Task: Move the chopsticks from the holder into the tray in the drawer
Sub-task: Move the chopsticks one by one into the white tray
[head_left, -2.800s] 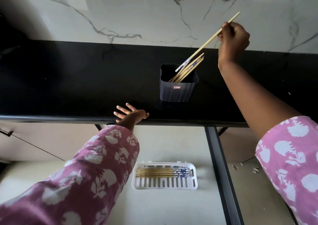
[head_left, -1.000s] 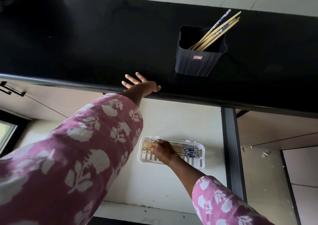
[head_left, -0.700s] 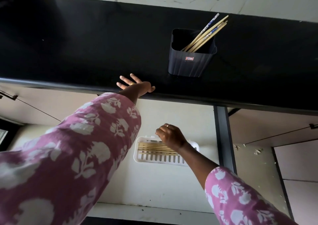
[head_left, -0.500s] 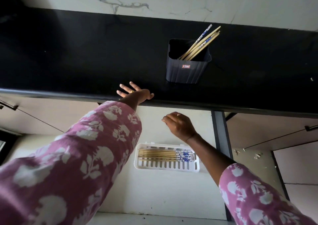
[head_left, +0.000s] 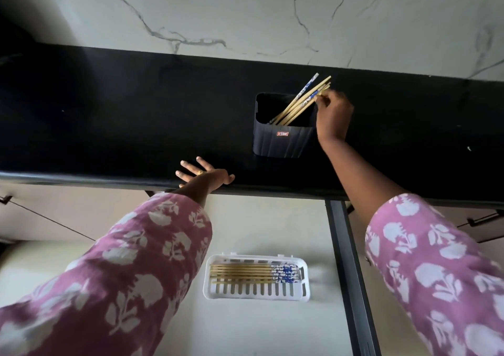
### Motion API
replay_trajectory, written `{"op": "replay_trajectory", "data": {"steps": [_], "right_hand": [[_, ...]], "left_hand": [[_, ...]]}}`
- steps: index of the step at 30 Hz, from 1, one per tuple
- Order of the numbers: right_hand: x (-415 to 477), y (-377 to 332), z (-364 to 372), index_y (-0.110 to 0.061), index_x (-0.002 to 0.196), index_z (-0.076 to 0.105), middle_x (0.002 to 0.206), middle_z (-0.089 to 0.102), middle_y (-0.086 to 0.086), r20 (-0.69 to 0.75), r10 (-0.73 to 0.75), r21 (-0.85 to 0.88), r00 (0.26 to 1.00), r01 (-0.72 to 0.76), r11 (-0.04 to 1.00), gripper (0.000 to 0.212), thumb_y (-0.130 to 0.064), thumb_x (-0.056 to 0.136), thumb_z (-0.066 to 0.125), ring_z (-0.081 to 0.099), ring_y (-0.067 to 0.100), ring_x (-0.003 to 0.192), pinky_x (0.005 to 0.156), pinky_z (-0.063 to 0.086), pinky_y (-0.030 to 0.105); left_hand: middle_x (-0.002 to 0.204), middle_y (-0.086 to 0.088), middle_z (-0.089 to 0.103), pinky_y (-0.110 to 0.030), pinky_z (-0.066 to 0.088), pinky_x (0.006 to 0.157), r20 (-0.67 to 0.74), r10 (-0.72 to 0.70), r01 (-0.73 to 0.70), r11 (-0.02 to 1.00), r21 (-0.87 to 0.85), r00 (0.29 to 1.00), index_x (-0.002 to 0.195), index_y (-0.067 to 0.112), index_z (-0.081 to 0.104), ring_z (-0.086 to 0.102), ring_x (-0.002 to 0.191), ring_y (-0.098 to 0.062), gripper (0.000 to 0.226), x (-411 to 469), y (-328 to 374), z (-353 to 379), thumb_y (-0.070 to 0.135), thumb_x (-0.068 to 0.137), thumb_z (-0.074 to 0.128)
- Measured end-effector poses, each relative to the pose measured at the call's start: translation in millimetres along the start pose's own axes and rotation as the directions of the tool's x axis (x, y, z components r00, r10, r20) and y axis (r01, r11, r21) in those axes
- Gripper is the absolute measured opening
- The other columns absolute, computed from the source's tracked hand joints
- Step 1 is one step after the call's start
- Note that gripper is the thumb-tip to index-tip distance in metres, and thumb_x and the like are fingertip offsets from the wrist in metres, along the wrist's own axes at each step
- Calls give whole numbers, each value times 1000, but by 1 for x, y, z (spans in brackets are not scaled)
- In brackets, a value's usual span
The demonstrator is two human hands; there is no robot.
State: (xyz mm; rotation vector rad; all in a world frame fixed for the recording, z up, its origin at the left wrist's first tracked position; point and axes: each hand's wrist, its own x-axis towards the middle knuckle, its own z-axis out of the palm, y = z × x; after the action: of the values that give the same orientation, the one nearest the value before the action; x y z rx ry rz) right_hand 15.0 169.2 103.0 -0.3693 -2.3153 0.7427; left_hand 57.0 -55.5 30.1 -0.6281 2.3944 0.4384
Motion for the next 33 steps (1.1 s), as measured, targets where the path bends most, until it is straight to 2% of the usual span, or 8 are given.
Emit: {"op": "replay_trajectory", "data": {"steps": [4, 7, 10, 13, 23, 25, 28, 33], "right_hand": [[35, 8, 14, 2, 106, 68, 108, 70, 20, 98, 314, 36, 944, -318, 947, 31, -22, 87, 65, 66, 25, 96, 87, 49, 33], [44, 13, 27, 4, 118, 60, 123, 63, 20, 226, 542, 135, 809, -577, 805, 50, -26, 80, 74, 63, 25, 109, 89, 50, 27], [47, 13, 37, 2, 122, 56, 126, 62, 16, 307, 609, 195, 731, -675, 712, 56, -21, 76, 78, 62, 23, 112, 77, 44, 18], [49, 15, 44, 0, 120, 59, 122, 65, 14, 340, 629, 229, 699, -710, 666, 52, -17, 75, 79, 64, 21, 108, 76, 46, 19], [54, 17, 40, 2, 101, 70, 97, 73, 19, 237, 592, 339, 770, -637, 692, 27, -10, 78, 69, 68, 24, 84, 80, 56, 32], [55, 13, 34, 3, 101, 70, 91, 71, 17, 200, 546, 321, 814, -581, 748, 27, -12, 79, 65, 64, 21, 80, 74, 52, 31], [59, 5, 19, 2, 100, 68, 99, 72, 20, 130, 442, 265, 888, -460, 847, 24, -13, 85, 59, 68, 25, 89, 80, 54, 34], [61, -19, -13, 4, 101, 62, 98, 71, 19, 51, 288, 380, 956, -285, 880, 20, -12, 93, 53, 70, 23, 87, 81, 59, 37]], "left_hand": [[151, -22, -29, -56, -1, 113, 12, -6, 6, 1000, 12, 1000, 148, 15, -18, -21, 138, -47, 107, 4, 1, -1, 66, 82, 50], [150, -21, -31, -57, 0, 113, 19, -23, 22, 1000, 5, 1000, 147, 17, -20, -21, 138, -47, 109, 10, 2, 0, 67, 81, 51], [150, -21, -31, -57, 0, 113, 23, -35, 35, 999, 9, 999, 147, 17, -21, -21, 138, -48, 111, 15, 2, 2, 68, 80, 51], [150, -22, -30, -57, -1, 113, 18, -42, 42, 999, 17, 999, 146, 16, -21, -21, 137, -49, 112, 18, 3, 3, 70, 78, 51], [150, -21, -31, -57, -1, 113, 12, -46, 46, 999, 3, 999, 146, 18, -22, -22, 137, -48, 112, 22, 3, 5, 70, 79, 51], [150, -20, -31, -58, -1, 112, 8, -45, 45, 999, -2, 999, 146, 18, -21, -22, 138, -48, 112, 21, 4, 6, 69, 79, 52], [150, -21, -30, -58, -1, 113, 3, -40, 40, 999, 5, 999, 147, 18, -20, -21, 138, -48, 112, 19, 4, 6, 69, 79, 51], [151, -20, -30, -56, -1, 113, 0, -29, 29, 1000, 6, 1000, 147, 17, -20, -21, 138, -47, 110, 12, 3, 4, 68, 80, 51]]}}
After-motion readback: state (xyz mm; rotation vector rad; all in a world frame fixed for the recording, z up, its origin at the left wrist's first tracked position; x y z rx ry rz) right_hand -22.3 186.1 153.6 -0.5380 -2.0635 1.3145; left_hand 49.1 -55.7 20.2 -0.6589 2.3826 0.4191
